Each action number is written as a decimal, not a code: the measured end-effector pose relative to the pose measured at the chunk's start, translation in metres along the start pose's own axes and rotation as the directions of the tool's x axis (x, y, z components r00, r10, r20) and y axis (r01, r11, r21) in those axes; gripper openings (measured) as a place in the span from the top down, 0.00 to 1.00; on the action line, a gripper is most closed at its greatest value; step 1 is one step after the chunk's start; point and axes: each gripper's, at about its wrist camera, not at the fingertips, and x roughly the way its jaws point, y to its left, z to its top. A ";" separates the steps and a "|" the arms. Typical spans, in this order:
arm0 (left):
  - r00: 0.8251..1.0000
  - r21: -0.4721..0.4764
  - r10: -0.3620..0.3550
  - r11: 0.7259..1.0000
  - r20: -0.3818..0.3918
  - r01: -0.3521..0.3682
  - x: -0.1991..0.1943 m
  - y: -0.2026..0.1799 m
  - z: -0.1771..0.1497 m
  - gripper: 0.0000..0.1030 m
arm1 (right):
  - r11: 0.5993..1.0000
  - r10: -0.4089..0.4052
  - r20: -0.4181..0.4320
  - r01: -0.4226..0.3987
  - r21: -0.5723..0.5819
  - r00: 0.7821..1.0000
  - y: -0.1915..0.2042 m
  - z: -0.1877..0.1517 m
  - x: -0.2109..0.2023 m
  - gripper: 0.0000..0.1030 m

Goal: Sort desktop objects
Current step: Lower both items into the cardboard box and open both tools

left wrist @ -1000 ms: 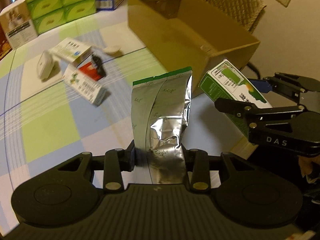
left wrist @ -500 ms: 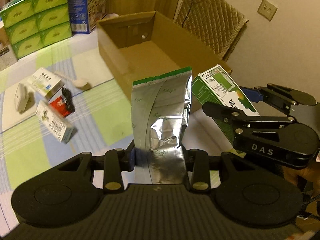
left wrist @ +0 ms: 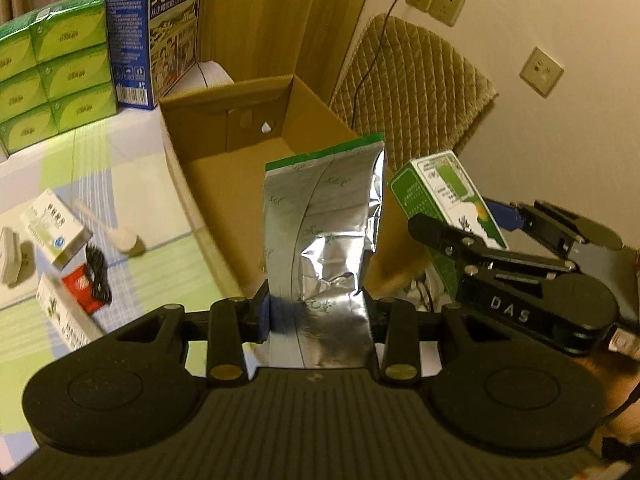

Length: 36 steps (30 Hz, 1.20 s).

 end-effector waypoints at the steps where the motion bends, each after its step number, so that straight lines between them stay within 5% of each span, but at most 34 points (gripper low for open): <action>1: 1.000 -0.007 -0.002 1.000 0.002 0.002 0.003 0.001 0.006 0.68 | 1.000 -0.003 -0.001 0.003 0.003 1.000 -0.003 0.002 0.004 0.49; 18: 1.000 -0.110 0.026 0.994 0.016 -0.024 0.068 0.030 0.066 0.68 | 0.999 -0.010 -0.060 0.013 0.050 0.998 -0.037 0.020 0.087 0.49; 31: 0.996 -0.153 0.062 0.987 0.059 -0.052 0.062 0.056 0.051 0.64 | 0.998 0.007 -0.103 -0.001 0.062 0.995 -0.034 0.007 0.109 0.49; 36: 0.995 -0.156 0.059 0.987 0.081 -0.046 0.048 0.061 0.043 0.64 | 0.993 0.046 -0.056 -0.040 0.113 0.997 -0.033 0.014 0.109 0.48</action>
